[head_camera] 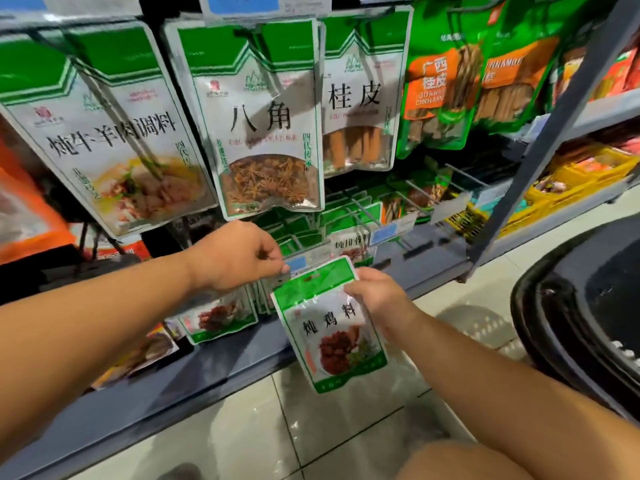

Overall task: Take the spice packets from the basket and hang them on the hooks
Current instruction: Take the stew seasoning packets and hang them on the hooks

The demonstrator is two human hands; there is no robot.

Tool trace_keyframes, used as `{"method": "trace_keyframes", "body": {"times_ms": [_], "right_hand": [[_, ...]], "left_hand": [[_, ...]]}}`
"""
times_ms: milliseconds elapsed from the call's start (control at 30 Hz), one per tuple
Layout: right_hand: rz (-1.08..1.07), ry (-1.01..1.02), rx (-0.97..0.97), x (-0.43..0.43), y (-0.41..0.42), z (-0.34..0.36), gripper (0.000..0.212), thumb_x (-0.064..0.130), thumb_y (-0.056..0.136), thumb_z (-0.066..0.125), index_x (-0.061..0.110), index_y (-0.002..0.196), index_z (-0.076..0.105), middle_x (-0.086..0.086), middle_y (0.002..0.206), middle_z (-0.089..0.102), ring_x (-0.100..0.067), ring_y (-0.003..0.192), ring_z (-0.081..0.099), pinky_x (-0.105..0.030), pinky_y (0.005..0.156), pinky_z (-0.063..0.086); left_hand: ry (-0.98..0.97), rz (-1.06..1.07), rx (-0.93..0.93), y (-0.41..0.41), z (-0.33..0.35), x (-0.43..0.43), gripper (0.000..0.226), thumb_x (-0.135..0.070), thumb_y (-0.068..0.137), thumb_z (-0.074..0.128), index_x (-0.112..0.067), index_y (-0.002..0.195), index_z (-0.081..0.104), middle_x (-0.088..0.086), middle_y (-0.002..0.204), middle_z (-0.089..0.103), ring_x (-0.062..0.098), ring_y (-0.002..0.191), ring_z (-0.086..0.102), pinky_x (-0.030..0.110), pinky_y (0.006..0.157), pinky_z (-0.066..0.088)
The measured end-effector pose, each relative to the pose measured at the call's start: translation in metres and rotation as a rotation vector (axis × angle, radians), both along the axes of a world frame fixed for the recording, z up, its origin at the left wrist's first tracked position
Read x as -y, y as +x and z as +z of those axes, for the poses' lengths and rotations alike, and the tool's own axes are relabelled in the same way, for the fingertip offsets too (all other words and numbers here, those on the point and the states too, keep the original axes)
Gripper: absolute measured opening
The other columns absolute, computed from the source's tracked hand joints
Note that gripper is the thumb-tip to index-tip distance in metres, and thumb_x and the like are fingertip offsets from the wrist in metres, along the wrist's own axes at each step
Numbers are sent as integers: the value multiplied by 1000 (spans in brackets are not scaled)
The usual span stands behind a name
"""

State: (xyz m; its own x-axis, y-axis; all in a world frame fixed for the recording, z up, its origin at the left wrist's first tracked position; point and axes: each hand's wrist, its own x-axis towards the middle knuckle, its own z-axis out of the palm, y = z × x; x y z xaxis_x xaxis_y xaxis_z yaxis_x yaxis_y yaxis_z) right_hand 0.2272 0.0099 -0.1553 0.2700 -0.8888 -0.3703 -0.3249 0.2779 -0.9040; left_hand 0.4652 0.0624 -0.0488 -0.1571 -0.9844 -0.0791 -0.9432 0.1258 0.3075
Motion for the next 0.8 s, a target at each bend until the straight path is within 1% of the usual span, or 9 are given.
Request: {"method": "trace_keyframes", "body": {"times_ms": [100,200,267,333,433,467,567,667,800], "right_hand": [[-3,0,95,6,10,-12,30,23,89,69,8,115,72,-21,115,72,-38,107,68,-42,90,52],[8,21,212,16,15,-40,83,53,68,76,17,141,59,-10,140,63,-27,123,63,-48,109,48],[39,25,314,30,13,-70,94,59,64,76,19,146,54,-7,147,58,-27,130,59,-52,112,46],[17,27,318,18,15,-46,82,55,72,76,17,143,57,-8,143,61,-28,128,60,-51,110,47],[1,19,293,2,20,-13,24,21,98,65,13,120,71,-7,114,77,-26,110,71,-43,99,54],[1,21,289,2,21,-11,18,15,100,62,13,115,72,-5,107,78,-25,106,72,-41,96,55],[-5,6,292,1,27,-12,20,17,98,65,12,116,72,-4,107,78,-23,105,71,-39,97,54],[-15,17,264,2,29,-20,50,32,84,73,7,128,66,-11,125,71,-30,120,65,-49,110,48],[-27,2,278,5,27,-24,23,20,92,69,12,113,74,-6,106,78,-29,107,71,-49,104,53]], "left_hand": [[0,-17,-89,6,0,-1,21,-40,90,76,-24,77,79,-36,59,63,-10,60,61,7,55,39],[-15,-20,-143,8,-1,-2,17,-36,90,77,-21,82,81,-37,59,62,-13,61,61,4,56,39],[-13,-21,-161,9,-1,-1,17,-35,89,77,-20,81,81,-35,59,64,-12,61,61,4,57,40],[-5,-18,-172,9,-2,-1,16,-35,89,78,-22,81,81,-34,61,65,-11,63,63,4,58,41],[6,3,-186,9,-2,-1,14,-39,88,78,-27,79,81,-29,67,70,-7,66,65,9,63,47],[9,5,-191,8,-2,-1,14,-39,88,78,-28,79,80,-29,67,70,-7,65,65,8,63,46],[18,3,-197,9,-1,-1,14,-37,88,78,-29,77,80,-31,63,67,-10,62,62,5,60,42],[14,4,-203,10,-2,-2,13,-37,88,78,-28,79,81,-32,63,67,-11,62,62,4,60,42],[11,7,-197,10,-3,-2,14,-38,88,78,-27,82,82,-29,67,70,-8,65,64,5,62,45]]}}
